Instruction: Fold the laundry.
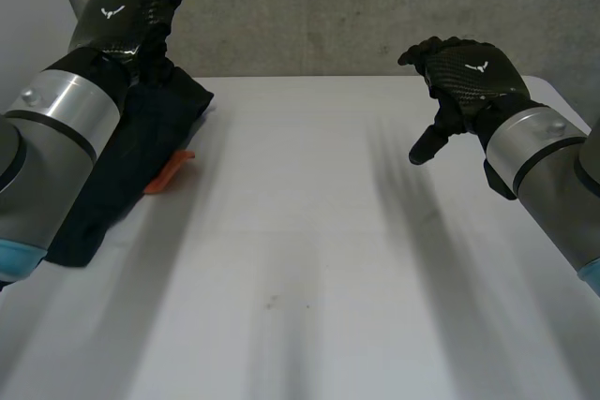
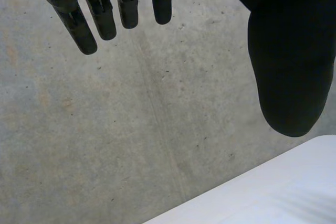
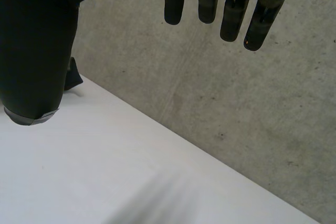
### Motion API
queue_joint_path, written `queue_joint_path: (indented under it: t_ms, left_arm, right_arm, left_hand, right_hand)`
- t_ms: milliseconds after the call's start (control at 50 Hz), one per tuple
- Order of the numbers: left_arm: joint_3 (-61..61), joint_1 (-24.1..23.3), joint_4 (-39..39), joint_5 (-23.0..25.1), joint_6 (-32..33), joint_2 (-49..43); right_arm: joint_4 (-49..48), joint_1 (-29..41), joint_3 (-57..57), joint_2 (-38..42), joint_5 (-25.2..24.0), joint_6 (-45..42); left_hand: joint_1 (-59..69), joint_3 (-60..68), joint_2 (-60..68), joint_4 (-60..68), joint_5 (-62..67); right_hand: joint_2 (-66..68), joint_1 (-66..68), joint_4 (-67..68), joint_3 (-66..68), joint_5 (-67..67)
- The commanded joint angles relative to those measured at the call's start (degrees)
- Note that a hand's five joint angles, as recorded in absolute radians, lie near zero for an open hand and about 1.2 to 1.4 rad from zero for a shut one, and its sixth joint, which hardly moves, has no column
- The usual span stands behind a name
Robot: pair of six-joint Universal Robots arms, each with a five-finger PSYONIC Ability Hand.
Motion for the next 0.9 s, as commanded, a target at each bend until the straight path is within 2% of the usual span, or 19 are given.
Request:
queue_joint_path:
  t_ms: [20, 160, 200, 240, 360, 480, 540, 600, 620, 640, 700, 720, 780, 860, 900]
  left_arm:
    - [1.95, 4.51, 1.53, 0.3, 2.5, -4.43]
    - [5.64, 8.03, 3.28, 2.5, 14.01, -13.04]
    - [7.74, 11.79, 2.94, 4.25, 20.4, -18.21]
    - [8.37, 13.29, 2.76, 4.52, 23.06, -20.07]
    - [13.19, 17.43, 2.06, 4.08, 35.35, -32.0]
    - [18.9, 19.54, 0.39, 3.38, 42.92, -40.28]
    - [20.32, 19.98, -0.67, 3.29, 44.08, -42.13]
    - [22.07, 20.16, -1.63, 3.29, 44.43, -43.89]
    - [22.78, 20.16, -1.81, 3.03, 44.52, -44.16]
    - [23.83, 19.9, -1.81, 1.98, 44.52, -44.33]
    - [24.8, 19.11, -1.11, -1.18, 44.25, -43.64]
    - [25.33, 18.32, -0.06, -4.06, 44.08, -42.5]
    - [25.68, 15.34, 2.92, -7.6, 43.2, -39.16]
    - [24.2, 8.92, 7.67, -8.92, 37.07, -31.52]
    - [21.65, 5.23, 7.86, -8.66, 30.57, -26.51]
  right_arm:
    - [0.02, 0.0, 0.05, 0.83, -0.12, -0.08]
    - [0.11, 0.0, -0.21, 1.8, -0.04, -2.19]
    - [0.11, 0.0, -0.04, 1.8, 0.05, -2.89]
    - [0.11, 0.0, 0.14, 1.88, 0.05, -2.9]
    - [0.02, 0.0, 0.14, 2.67, 0.05, -2.98]
    - [0.11, 0.0, 0.14, 3.46, 0.05, -3.6]
    - [0.11, 0.0, 0.14, 3.47, 0.05, -3.6]
    - [0.11, 0.0, 0.14, 3.47, 0.05, -3.6]
    - [0.11, 0.0, 0.05, 3.47, 0.05, -3.6]
    - [0.11, -0.09, 0.05, 3.47, -0.04, -3.6]
    - [0.11, -0.09, -0.12, 3.38, -0.04, -3.6]
    - [0.11, -0.18, -0.21, 3.29, -0.04, -3.6]
    - [0.11, -0.35, -0.3, 3.29, -0.04, -3.6]
    - [0.11, -0.71, -0.65, 2.76, 0.05, -3.6]
    - [0.11, -0.79, -0.83, 2.5, 0.05, -3.6]
  left_hand:
    - [-1.05, -1.06, -0.84, -0.7, -2.11]
    - [-0.88, -0.89, -0.67, -0.53, -1.94]
    - [-0.88, -0.89, -0.67, -0.53, -1.94]
    - [-0.88, -0.89, -0.67, -0.53, -1.94]
    - [-1.55, -1.56, -1.34, -1.2, -2.61]
    - [-0.38, -0.39, -0.17, -0.03, -1.44]
    - [2.81, 2.8, 3.02, 3.16, 1.75]
    - [24.94, 24.93, 25.15, 25.3, 23.88]
    - [36.02, 36.0, 36.23, 36.37, 34.96]
    - [66.44, 66.42, 66.65, 66.79, 65.38]
    - [68.07, 68.05, 68.28, 68.42, 67.01]
    - [68.07, 68.05, 68.28, 68.42, 67.01]
    - [68.07, 68.05, 68.28, 68.42, 67.01]
    - [68.07, 68.05, 68.28, 68.42, 67.01]
    - [68.07, 68.05, 68.28, 68.42, 67.01]
  right_hand:
    - [-2.78, -1.39, -3.54, -2.81, -4.0]
    - [-2.78, -1.39, -3.54, -2.81, -4.0]
    - [-2.78, -1.39, -3.54, -2.81, -4.0]
    - [-2.78, -1.39, -3.54, -2.81, -4.0]
    - [-2.78, -1.39, -3.54, -2.81, -4.0]
    - [-2.78, -1.39, -3.54, -2.81, -4.0]
    - [-2.78, -1.39, -3.54, -2.81, -4.0]
    - [-2.78, -1.39, -3.54, -2.81, -4.0]
    - [-2.78, -1.39, -3.54, -2.81, -4.0]
    - [-2.78, -1.39, -3.54, -2.81, -4.0]
    - [-2.78, -1.39, -3.54, -2.81, -4.0]
    - [-2.78, -1.39, -3.54, -2.81, -4.0]
    - [-2.78, -1.39, -3.54, -2.81, -4.0]
    - [-2.78, -1.39, -3.54, -2.81, -4.0]
    - [-2.78, -1.39, -3.54, -2.81, -4.0]
